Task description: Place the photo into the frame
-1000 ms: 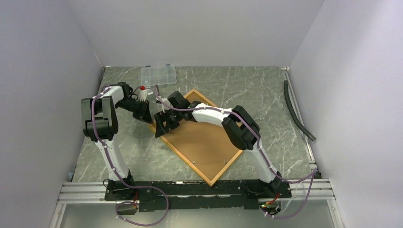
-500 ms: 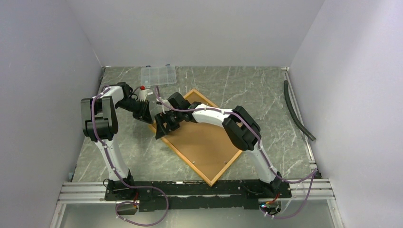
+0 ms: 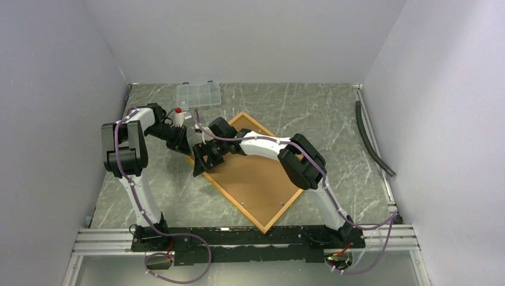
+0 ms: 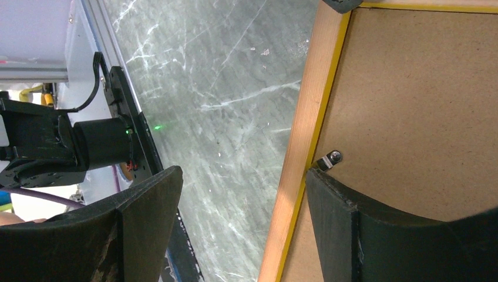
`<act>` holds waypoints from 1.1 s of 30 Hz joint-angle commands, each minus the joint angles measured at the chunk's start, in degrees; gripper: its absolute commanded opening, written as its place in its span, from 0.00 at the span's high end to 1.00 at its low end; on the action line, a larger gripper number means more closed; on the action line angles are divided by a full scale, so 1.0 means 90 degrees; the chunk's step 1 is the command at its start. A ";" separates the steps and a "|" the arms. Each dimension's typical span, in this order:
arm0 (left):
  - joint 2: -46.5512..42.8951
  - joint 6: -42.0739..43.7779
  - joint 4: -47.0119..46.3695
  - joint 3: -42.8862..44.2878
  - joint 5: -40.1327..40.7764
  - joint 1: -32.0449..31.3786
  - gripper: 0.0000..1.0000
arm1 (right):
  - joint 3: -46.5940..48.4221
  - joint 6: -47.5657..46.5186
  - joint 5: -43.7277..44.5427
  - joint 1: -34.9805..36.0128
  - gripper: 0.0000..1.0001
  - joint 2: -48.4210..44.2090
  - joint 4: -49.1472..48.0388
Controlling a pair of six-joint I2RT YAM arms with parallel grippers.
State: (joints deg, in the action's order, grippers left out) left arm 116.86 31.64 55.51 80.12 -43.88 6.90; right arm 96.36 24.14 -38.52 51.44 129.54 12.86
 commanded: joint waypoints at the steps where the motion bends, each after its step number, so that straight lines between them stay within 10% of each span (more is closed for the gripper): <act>1: 0.0079 0.0082 -0.0289 -0.0113 0.0266 -0.0014 0.82 | 0.0248 0.0170 -0.0104 0.0014 0.20 0.0085 -0.0321; 33: -0.0026 0.0106 -0.0213 -0.0106 0.0247 -0.0014 0.84 | -0.1082 0.0999 -0.0304 -0.0528 0.19 -0.0551 -0.1522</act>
State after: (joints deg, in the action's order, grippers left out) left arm 116.86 31.79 55.46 80.09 -43.88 6.94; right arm 86.02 32.67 -41.08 45.76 123.13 1.23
